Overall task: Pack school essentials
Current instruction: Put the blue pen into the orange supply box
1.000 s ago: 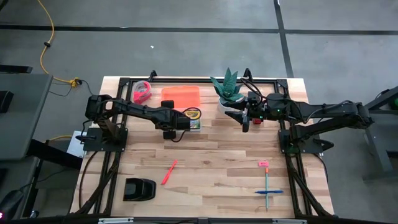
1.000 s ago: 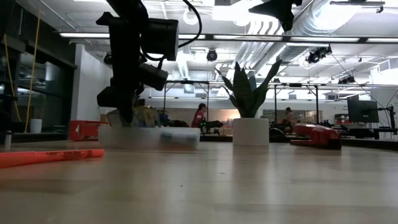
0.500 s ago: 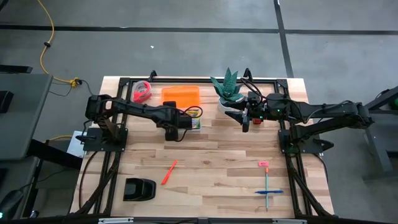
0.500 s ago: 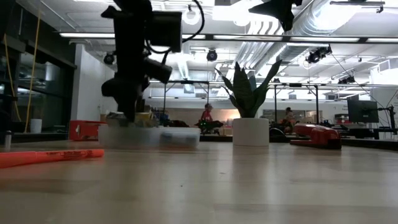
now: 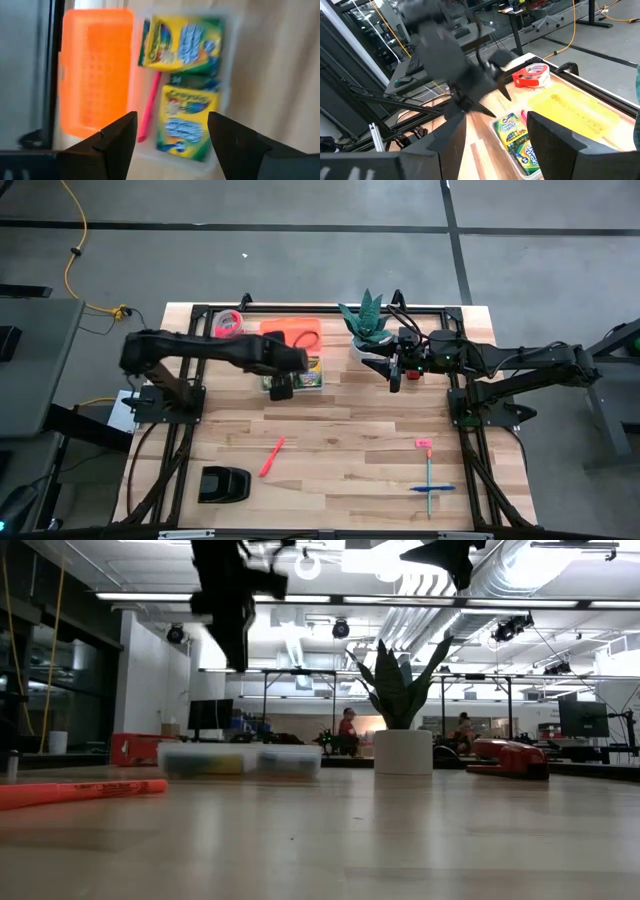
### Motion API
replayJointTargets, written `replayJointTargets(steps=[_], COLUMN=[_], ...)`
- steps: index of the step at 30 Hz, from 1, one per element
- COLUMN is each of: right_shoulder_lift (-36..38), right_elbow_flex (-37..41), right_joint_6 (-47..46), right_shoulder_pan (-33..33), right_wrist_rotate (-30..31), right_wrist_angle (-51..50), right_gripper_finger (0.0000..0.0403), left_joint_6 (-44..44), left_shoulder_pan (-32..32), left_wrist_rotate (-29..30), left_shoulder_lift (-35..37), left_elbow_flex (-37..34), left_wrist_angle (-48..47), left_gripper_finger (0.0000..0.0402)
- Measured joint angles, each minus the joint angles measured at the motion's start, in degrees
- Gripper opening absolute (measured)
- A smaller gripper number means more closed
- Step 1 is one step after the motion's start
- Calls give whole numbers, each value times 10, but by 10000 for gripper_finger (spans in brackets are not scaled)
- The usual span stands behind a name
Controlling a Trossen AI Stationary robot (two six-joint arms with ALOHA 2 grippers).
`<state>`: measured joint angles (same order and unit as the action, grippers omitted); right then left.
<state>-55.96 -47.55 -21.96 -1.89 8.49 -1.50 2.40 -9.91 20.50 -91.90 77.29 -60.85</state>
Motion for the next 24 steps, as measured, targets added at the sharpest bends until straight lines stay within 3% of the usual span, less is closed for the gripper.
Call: replayJointTargets(steps=[5, 9, 14, 17, 20, 24], right_shoulder_lift=[0, 0, 0, 0, 0, 0], right_elbow_flex=[0, 0, 0, 0, 0, 0], right_joint_6=[0, 0, 0, 0, 0, 0], right_shoulder_pan=[0, 0, 0, 0, 0, 0], right_wrist_rotate=[0, 0, -1, -2, -2, -2], right_wrist_angle=[0, 0, 0, 0, 0, 0], right_gripper_finger=[201, 201, 201, 201, 201, 201], left_joint_6=[49, 56, 80, 86, 93, 125], left_shoulder_pan=[-1, 13, 37, 51, 61, 62], left_wrist_rotate=[-106, -172, -179, -179, -183, -171], left_shoulder_lift=[122, 250, 400, 469, 522, 567], left_elbow_flex=[-7, -67, -199, -282, -349, -402], left_wrist_angle=[72, 261, 530, 646, 712, 726], left_gripper_finger=[231, 231, 231, 231, 231, 231])
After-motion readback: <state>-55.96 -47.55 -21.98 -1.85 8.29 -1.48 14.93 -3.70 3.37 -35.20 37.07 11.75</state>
